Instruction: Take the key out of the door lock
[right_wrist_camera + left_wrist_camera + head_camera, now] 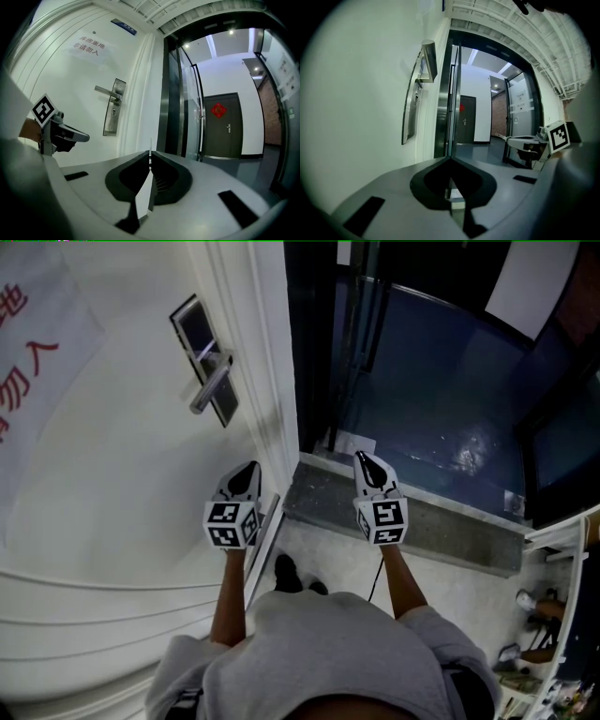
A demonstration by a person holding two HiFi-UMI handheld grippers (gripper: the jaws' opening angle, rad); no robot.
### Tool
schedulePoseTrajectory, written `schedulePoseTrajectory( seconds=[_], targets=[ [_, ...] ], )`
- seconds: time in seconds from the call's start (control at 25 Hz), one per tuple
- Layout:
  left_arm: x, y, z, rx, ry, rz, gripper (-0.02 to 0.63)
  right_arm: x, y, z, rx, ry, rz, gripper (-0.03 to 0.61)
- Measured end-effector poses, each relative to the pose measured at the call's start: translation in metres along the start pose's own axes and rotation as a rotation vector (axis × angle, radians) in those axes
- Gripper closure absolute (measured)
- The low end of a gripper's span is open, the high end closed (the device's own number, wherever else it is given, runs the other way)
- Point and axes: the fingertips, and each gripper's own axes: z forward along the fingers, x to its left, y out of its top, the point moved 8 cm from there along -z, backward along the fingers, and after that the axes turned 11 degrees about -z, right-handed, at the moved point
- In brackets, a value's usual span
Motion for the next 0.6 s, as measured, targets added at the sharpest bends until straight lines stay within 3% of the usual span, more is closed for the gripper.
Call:
schedulePoseTrajectory(
  seconds=[0.6],
  targets=[
    [0.008, -0.004, -0.001, 0.007, 0.007, -0.013, 0.595, 0.011, 0.0, 0.009, 0.012, 0.025, -0.018, 0.549]
  ],
)
